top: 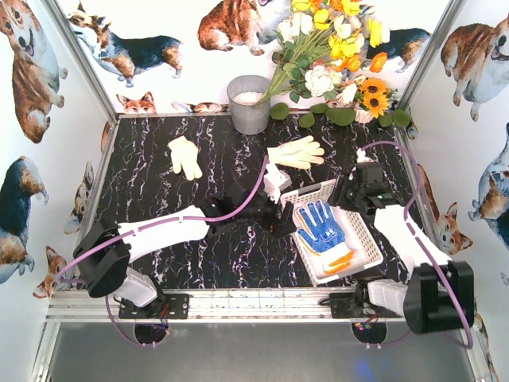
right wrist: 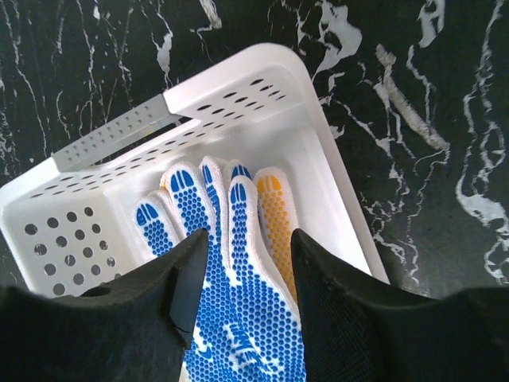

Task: Put the gloves into the storage basket
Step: Place the glove in the bin.

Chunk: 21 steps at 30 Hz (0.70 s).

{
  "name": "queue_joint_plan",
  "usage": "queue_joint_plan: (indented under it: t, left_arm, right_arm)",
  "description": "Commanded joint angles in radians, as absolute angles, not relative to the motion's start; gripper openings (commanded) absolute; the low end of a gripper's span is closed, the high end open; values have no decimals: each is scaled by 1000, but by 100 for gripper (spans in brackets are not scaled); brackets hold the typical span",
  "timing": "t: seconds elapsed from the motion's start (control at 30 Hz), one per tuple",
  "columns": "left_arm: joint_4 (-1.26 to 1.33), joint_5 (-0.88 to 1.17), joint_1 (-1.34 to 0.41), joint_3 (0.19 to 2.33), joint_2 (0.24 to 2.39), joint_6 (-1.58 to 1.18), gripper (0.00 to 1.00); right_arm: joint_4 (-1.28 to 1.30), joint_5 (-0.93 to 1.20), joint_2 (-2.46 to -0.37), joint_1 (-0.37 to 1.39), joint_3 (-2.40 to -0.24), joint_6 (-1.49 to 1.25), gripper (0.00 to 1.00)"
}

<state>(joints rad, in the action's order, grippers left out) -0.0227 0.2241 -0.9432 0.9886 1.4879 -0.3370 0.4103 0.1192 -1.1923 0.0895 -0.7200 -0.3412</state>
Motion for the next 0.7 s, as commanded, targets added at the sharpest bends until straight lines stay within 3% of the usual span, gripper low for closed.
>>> queue_joint_plan:
  t: [0.0,0.27,0.67]
  left_arm:
    - [-9,235,-939,1005,1497,-334,81]
    - [-9,239,-938,1011,1506,-334,81]
    - [-3,191,-938,987,1467,-345,81]
  right_arm:
    - [467,74,-1125,87,-759,-301,43]
    - [472,223,-1127,88,-709,-372,15]
    - [436,201,-1294,89,-715,-411,7]
